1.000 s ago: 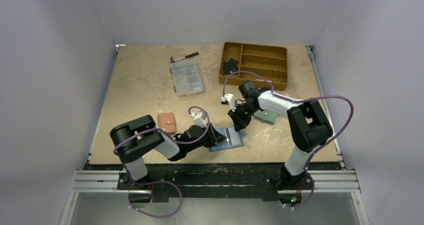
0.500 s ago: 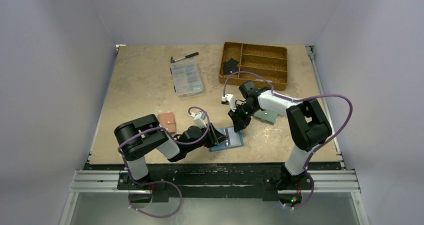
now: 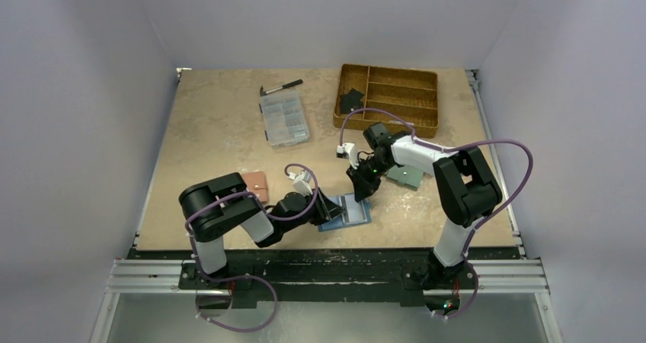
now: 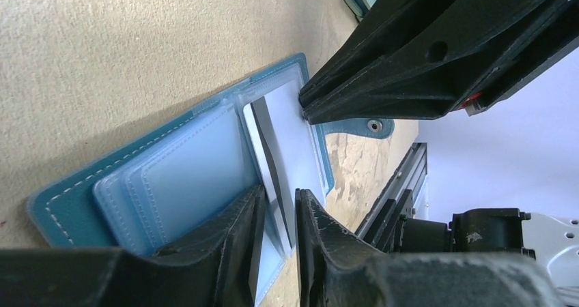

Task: Take the credit cards out of the card holder
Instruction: Remove the credit card from the card holder.

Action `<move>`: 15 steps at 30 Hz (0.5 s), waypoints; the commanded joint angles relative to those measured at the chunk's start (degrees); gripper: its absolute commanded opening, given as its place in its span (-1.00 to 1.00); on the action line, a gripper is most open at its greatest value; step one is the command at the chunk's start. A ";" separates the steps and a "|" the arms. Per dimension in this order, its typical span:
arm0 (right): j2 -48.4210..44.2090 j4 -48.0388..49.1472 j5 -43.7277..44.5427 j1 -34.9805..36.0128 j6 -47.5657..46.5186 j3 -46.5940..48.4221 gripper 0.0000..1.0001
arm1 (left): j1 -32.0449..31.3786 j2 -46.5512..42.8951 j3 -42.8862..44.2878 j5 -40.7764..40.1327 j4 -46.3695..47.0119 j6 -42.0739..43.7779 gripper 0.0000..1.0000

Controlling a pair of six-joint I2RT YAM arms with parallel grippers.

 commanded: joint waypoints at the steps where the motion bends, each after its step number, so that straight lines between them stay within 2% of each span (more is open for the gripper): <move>1: 2.13 -1.83 -3.76 1.29 -0.53 0.29 -0.64 | 0.45 2.03 -1.29 -0.27 -3.51 -0.09 -0.48; 15: 2.26 -2.50 -4.97 1.60 -1.13 0.60 -0.64 | 1.20 3.11 -2.05 0.84 -0.89 -0.39 -0.98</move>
